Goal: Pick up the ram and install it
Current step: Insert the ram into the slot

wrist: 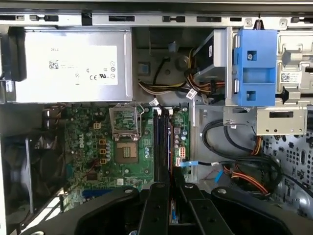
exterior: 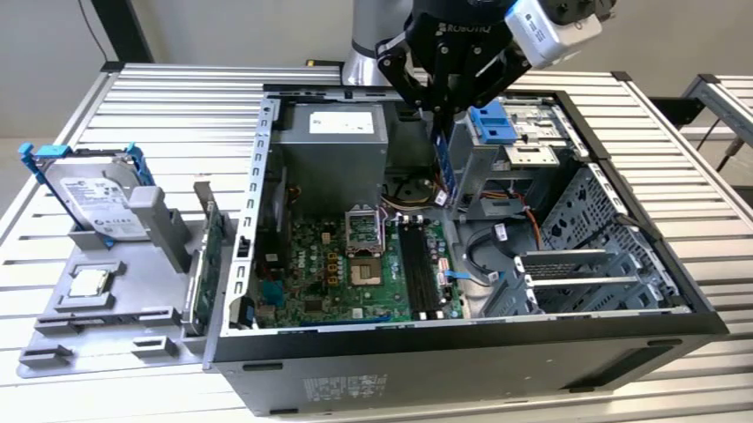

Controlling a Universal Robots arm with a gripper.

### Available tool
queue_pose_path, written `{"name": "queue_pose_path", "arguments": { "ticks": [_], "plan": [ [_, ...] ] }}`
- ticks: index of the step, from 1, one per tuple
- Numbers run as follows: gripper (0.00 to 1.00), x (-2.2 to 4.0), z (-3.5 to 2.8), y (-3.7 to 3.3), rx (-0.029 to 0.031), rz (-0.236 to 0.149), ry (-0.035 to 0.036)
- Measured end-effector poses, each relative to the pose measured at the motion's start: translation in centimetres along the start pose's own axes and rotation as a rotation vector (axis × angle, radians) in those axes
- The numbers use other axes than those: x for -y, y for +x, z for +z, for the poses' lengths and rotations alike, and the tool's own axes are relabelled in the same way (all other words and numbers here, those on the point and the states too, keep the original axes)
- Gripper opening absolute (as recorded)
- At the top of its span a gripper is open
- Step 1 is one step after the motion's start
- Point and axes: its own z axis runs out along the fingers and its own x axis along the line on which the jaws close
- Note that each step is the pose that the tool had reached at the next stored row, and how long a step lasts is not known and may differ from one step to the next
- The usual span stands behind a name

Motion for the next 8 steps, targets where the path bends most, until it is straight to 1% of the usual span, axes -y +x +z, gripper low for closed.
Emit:
{"name": "queue_pose_path", "arguments": {
  "ticks": [3, 8],
  "plan": [
    [0.0, 0.0, 0.25, -0.17, 0.0001, 0.0, -0.0003],
    [0.0, -0.02, 1.18, -0.85, 0.0001, 0.0, -0.0002]
  ]
}}
